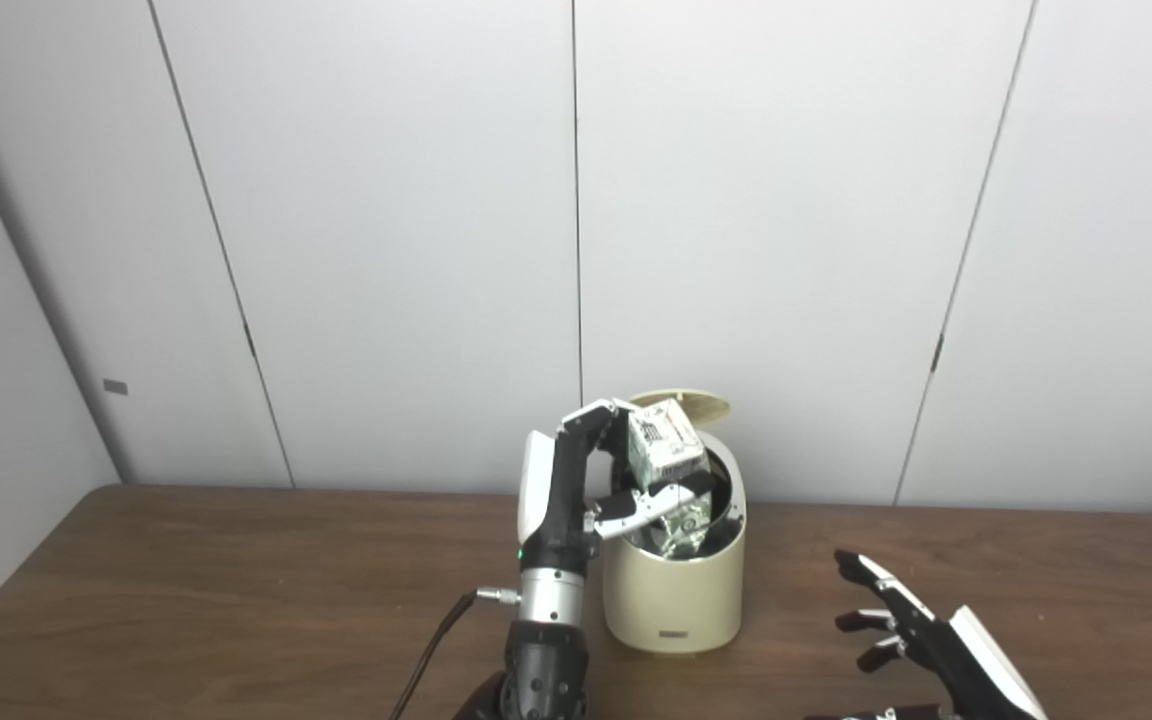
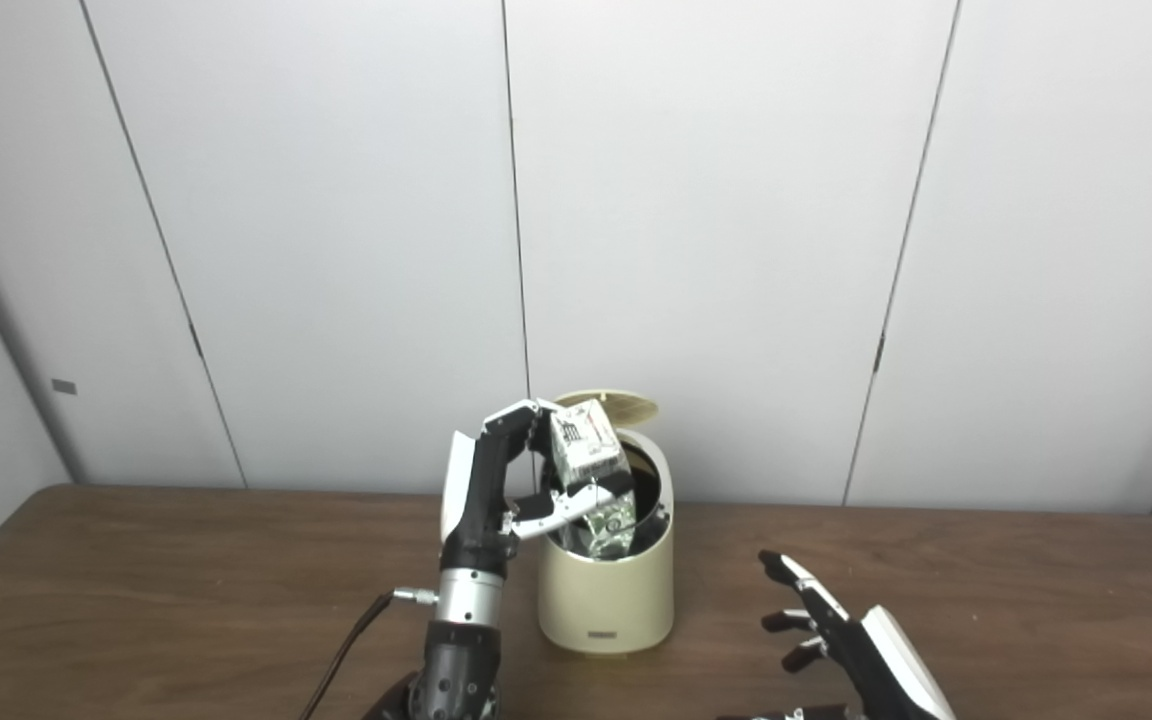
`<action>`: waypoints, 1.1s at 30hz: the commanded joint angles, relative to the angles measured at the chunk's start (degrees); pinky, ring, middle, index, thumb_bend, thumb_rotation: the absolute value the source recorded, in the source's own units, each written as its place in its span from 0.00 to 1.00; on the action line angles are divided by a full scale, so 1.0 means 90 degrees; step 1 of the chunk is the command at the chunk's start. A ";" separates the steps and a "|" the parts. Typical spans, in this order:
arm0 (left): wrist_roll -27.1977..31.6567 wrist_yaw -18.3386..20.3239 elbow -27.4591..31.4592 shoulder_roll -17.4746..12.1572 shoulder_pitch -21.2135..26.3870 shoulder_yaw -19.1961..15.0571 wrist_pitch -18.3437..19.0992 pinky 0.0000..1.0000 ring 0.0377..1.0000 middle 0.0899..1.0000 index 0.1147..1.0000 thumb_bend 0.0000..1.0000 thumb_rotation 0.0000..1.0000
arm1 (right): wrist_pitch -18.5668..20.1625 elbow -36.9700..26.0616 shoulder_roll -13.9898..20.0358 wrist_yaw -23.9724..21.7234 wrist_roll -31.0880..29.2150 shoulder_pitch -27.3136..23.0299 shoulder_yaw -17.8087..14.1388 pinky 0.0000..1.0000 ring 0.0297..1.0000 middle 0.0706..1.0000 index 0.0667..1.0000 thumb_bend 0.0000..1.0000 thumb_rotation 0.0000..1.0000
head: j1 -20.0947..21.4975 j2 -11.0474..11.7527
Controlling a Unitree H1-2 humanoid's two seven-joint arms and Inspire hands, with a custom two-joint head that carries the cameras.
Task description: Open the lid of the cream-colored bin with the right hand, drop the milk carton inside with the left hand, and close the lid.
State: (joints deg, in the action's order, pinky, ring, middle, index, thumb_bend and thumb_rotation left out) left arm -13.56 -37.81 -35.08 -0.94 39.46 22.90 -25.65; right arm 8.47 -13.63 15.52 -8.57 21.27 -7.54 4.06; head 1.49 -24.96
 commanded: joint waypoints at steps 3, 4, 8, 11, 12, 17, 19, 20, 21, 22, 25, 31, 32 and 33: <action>-0.0184 -0.0740 -0.0201 -0.0128 0.0471 0.0397 -0.0142 0.48 0.44 0.42 0.44 0.50 0.00 | -0.0131 -0.0234 0.0041 0.0083 -0.0057 -0.0118 -0.0082 0.57 0.73 0.90 0.92 0.79 0.24 | 0.0014 -0.0012; -0.0177 -0.0870 -0.0255 -0.0145 0.0502 0.0485 -0.0142 0.47 0.44 0.42 0.44 0.50 0.00 | -0.0121 -0.0253 0.0050 0.0080 -0.0048 -0.0108 -0.0085 0.57 0.73 0.90 0.92 0.79 0.24 | 0.0016 -0.0028; -0.0111 -0.1278 -0.0471 -0.0181 0.0619 0.0776 -0.0142 0.48 0.44 0.41 0.44 0.50 0.00 | -0.0089 -0.0312 0.0051 0.0072 -0.0070 -0.0088 -0.0115 0.57 0.74 0.89 0.91 0.80 0.24 | 0.0016 -0.0042; -0.0098 -0.1510 -0.0581 -0.0199 0.0672 0.0946 -0.0142 0.47 0.44 0.41 0.44 0.50 0.00 | -0.0086 -0.0339 0.0063 0.0054 -0.0094 -0.0081 -0.0132 0.56 0.74 0.89 0.91 0.79 0.23 | 0.0019 -0.0070; -0.0112 -0.1595 -0.0630 -0.0208 0.0691 0.1006 -0.0142 0.47 0.44 0.41 0.45 0.50 0.00 | -0.0108 -0.0325 0.0068 0.0057 -0.0107 -0.0082 -0.0138 0.56 0.74 0.89 0.91 0.79 0.23 | 0.0019 -0.0070; -0.0150 -0.2020 -0.0955 -0.0223 0.0761 0.1283 -0.0142 0.46 0.44 0.41 0.45 0.50 0.00 | -0.0078 -0.0382 0.0056 0.0063 -0.0115 -0.0067 -0.0158 0.56 0.73 0.89 0.90 0.79 0.24 | 0.0076 -0.0110; -0.0175 -0.2191 -0.1119 -0.0213 0.0792 0.1382 -0.0142 0.45 0.43 0.41 0.45 0.50 0.00 | -0.0096 -0.0401 0.0064 0.0064 -0.0123 -0.0058 -0.0169 0.55 0.73 0.89 0.90 0.78 0.23 | 0.0095 -0.0124; -0.0176 -0.2268 -0.1208 -0.0199 0.0807 0.1419 -0.0142 0.44 0.43 0.41 0.45 0.50 0.00 | -0.0117 -0.0396 0.0075 0.0071 -0.0118 -0.0054 -0.0174 0.55 0.73 0.89 0.90 0.78 0.23 | 0.0095 -0.0124; -0.0175 -0.2344 -0.1280 -0.0189 0.0819 0.1461 -0.0142 0.44 0.43 0.41 0.45 0.50 0.00 | -0.0108 -0.0405 0.0080 0.0068 -0.0121 -0.0046 -0.0183 0.55 0.73 0.89 0.90 0.78 0.22 | 0.0099 -0.0134; -0.0163 -0.2404 -0.1343 -0.0180 0.0831 0.1502 -0.0142 0.44 0.43 0.41 0.45 0.50 0.00 | -0.0101 -0.0409 0.0086 0.0065 -0.0128 -0.0038 -0.0193 0.55 0.73 0.89 0.91 0.78 0.21 | 0.0099 -0.0138; -0.0125 -0.2559 -0.1483 -0.0165 0.0868 0.1620 -0.0142 0.42 0.42 0.42 0.45 0.50 0.00 | -0.0089 -0.0423 0.0098 0.0052 -0.0150 -0.0012 -0.0220 0.55 0.73 0.89 0.90 0.78 0.21 | 0.0106 -0.0158; -0.0070 -0.2766 -0.1699 -0.0151 0.0987 0.1745 -0.0142 0.43 0.43 0.42 0.44 0.51 0.00 | -0.0073 -0.0483 0.0105 0.0030 -0.0167 0.0042 -0.0222 0.54 0.72 0.89 0.90 0.78 0.24 | 0.0102 -0.0187; -0.0057 -0.2775 -0.1711 -0.0151 0.1000 0.1751 -0.0142 0.43 0.43 0.42 0.44 0.51 0.00 | -0.0086 -0.0479 0.0105 0.0033 -0.0171 0.0045 -0.0220 0.54 0.72 0.89 0.90 0.78 0.24 | 0.0102 -0.0187; -0.0031 -0.2753 -0.1710 -0.0150 0.1017 0.1731 -0.0142 0.43 0.43 0.41 0.44 0.51 0.00 | -0.0092 -0.0467 0.0104 0.0036 -0.0167 0.0048 -0.0215 0.54 0.72 0.89 0.90 0.78 0.24 | 0.0102 -0.0187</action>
State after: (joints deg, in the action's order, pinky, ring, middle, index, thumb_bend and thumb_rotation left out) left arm -13.79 -62.37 -50.16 -1.94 46.46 38.58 -27.85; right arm 8.65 -15.69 15.91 -8.63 20.16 -6.17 2.60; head 2.37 -26.63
